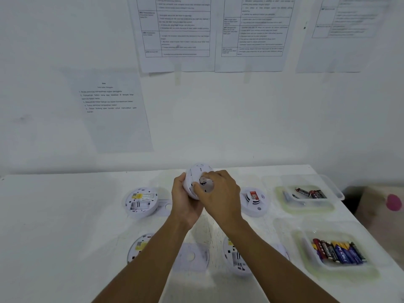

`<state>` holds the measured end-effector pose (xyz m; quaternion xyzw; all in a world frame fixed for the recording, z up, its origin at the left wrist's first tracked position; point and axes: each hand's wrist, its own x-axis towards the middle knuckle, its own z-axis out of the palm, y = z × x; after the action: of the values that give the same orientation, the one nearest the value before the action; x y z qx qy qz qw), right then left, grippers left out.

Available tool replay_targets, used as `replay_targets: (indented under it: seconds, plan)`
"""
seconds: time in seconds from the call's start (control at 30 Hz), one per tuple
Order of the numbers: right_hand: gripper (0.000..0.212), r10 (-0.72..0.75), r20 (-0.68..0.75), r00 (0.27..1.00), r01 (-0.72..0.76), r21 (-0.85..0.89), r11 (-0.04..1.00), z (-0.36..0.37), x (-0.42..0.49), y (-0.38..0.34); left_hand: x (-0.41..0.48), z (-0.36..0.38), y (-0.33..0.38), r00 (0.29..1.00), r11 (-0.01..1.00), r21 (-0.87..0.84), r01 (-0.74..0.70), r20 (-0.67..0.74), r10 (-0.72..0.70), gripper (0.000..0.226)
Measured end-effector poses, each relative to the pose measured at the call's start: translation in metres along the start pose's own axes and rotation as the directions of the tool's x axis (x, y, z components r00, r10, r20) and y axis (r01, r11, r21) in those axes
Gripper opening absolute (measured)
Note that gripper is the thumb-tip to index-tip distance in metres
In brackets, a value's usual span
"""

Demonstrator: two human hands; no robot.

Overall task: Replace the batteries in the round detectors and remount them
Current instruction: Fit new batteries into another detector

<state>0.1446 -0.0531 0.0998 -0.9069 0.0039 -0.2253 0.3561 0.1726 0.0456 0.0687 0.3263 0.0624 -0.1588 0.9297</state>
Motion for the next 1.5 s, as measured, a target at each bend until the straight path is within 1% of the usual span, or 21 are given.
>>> replay_targets:
  seconds: [0.13, 0.23, 0.3, 0.4, 0.5, 0.53, 0.57, 0.63, 0.67, 0.7, 0.77, 0.8, 0.87, 0.93, 1.03, 1.1, 1.13, 1.2, 1.23, 1.37, 1.5]
  plan:
    - [0.037, 0.061, -0.024, 0.998, -0.06, 0.037, 0.997, -0.001, 0.001, -0.003, -0.003, 0.002, 0.0, 0.999, 0.999, 0.029, -0.031, -0.005, 0.031, 0.051]
    - [0.04, 0.097, 0.004, 0.995, -0.097, 0.078, 0.992, 0.0, 0.002, -0.003, -0.005, 0.003, 0.002, 0.999, 0.998, 0.024, -0.051, -0.002, 0.051, 0.051]
    - [0.04, 0.103, 0.041, 0.994, -0.108, 0.148, 0.983, 0.001, 0.004, 0.002, -0.006, 0.003, 0.005, 0.998, 0.998, 0.011, -0.055, 0.015, 0.055, 0.055]
    - [0.042, 0.16, 0.131, 0.978, -0.195, 0.328, 0.924, -0.003, 0.006, 0.007, -0.003, 0.0, 0.011, 0.998, 0.998, 0.033, -0.045, 0.053, 0.043, 0.062]
    - [0.055, 0.215, 0.204, 0.955, -0.278, 0.357, 0.892, -0.005, 0.009, 0.009, -0.001, -0.004, 0.015, 0.998, 0.996, 0.073, -0.048, 0.05, 0.045, 0.064]
    - [0.054, 0.226, 0.25, 0.942, -0.311, 0.389, 0.867, -0.005, 0.009, 0.01, 0.0, -0.005, 0.016, 0.997, 0.994, 0.094, -0.062, 0.052, 0.057, 0.064]
    - [0.048, 0.235, 0.304, 0.923, -0.357, 0.453, 0.817, -0.005, 0.01, 0.012, 0.0, -0.004, 0.017, 0.995, 0.99, 0.112, -0.085, 0.055, 0.08, 0.062]
    - [0.029, 0.254, 0.393, 0.884, -0.458, 0.612, 0.645, -0.008, 0.012, 0.016, 0.001, -0.004, 0.02, 0.986, 0.973, 0.161, -0.164, 0.04, 0.16, 0.049]
    - [0.023, 0.271, 0.411, 0.87, -0.49, 0.669, 0.559, -0.009, 0.012, 0.018, 0.003, -0.006, 0.021, 0.98, 0.96, 0.199, -0.199, 0.015, 0.2, 0.041]
    - [0.022, 0.288, 0.421, 0.86, -0.51, 0.708, 0.488, -0.011, 0.012, 0.02, 0.004, -0.007, 0.022, 0.974, 0.944, 0.246, -0.219, -0.011, 0.228, 0.035]
    - [0.023, 0.299, 0.44, 0.847, -0.531, 0.739, 0.414, -0.011, 0.012, 0.024, 0.005, -0.012, 0.024, 0.97, 0.902, 0.369, -0.223, -0.008, 0.243, 0.03]
    - [0.023, 0.293, 0.453, 0.842, -0.538, 0.736, 0.41, -0.011, 0.012, 0.026, 0.004, -0.014, 0.023, 0.971, 0.879, 0.422, -0.221, 0.013, 0.238, 0.029]
    - [0.021, 0.288, 0.487, 0.824, -0.566, 0.708, 0.423, -0.009, 0.012, 0.031, 0.004, -0.019, 0.023, 0.972, 0.837, 0.502, -0.217, 0.034, 0.232, 0.027]
    - [0.021, 0.314, 0.492, 0.812, -0.583, 0.656, 0.479, -0.007, 0.013, 0.036, 0.006, -0.023, 0.022, 0.964, 0.796, 0.566, -0.216, -0.004, 0.264, 0.025]
    - [0.031, 0.352, 0.447, 0.823, -0.553, 0.485, 0.677, -0.002, 0.016, 0.048, 0.016, -0.029, 0.018, 0.939, 0.719, 0.675, -0.167, -0.113, 0.324, 0.019]
    - [0.032, 0.358, 0.45, 0.818, -0.534, 0.364, 0.763, 0.0, 0.016, 0.052, 0.022, -0.035, 0.016, 0.935, 0.635, 0.76, -0.136, -0.112, 0.335, 0.011]
    - [0.031, 0.374, 0.457, 0.807, -0.541, 0.317, 0.779, 0.001, 0.017, 0.054, 0.024, -0.038, 0.015, 0.941, 0.608, 0.786, -0.114, -0.109, 0.319, 0.009]
    - [0.026, 0.409, 0.47, 0.782, -0.559, 0.24, 0.793, 0.004, 0.018, 0.058, 0.028, -0.043, 0.015, 0.957, 0.577, 0.814, -0.064, -0.113, 0.266, 0.018]
    - [0.026, 0.421, 0.477, 0.772, -0.566, 0.212, 0.797, 0.006, 0.018, 0.059, 0.029, -0.046, 0.014, 0.963, 0.543, 0.839, -0.048, -0.106, 0.248, 0.023]
    - [0.032, 0.43, 0.492, 0.757, -0.541, 0.103, 0.835, 0.011, 0.015, 0.063, 0.03, -0.049, 0.009, 0.973, 0.313, 0.949, -0.035, -0.04, 0.229, 0.034]
    - [0.02, 0.398, 0.498, 0.771, -0.468, 0.018, 0.884, 0.009, 0.012, 0.06, 0.03, -0.051, 0.005, 0.973, 0.114, 0.992, -0.056, 0.029, 0.228, 0.032]
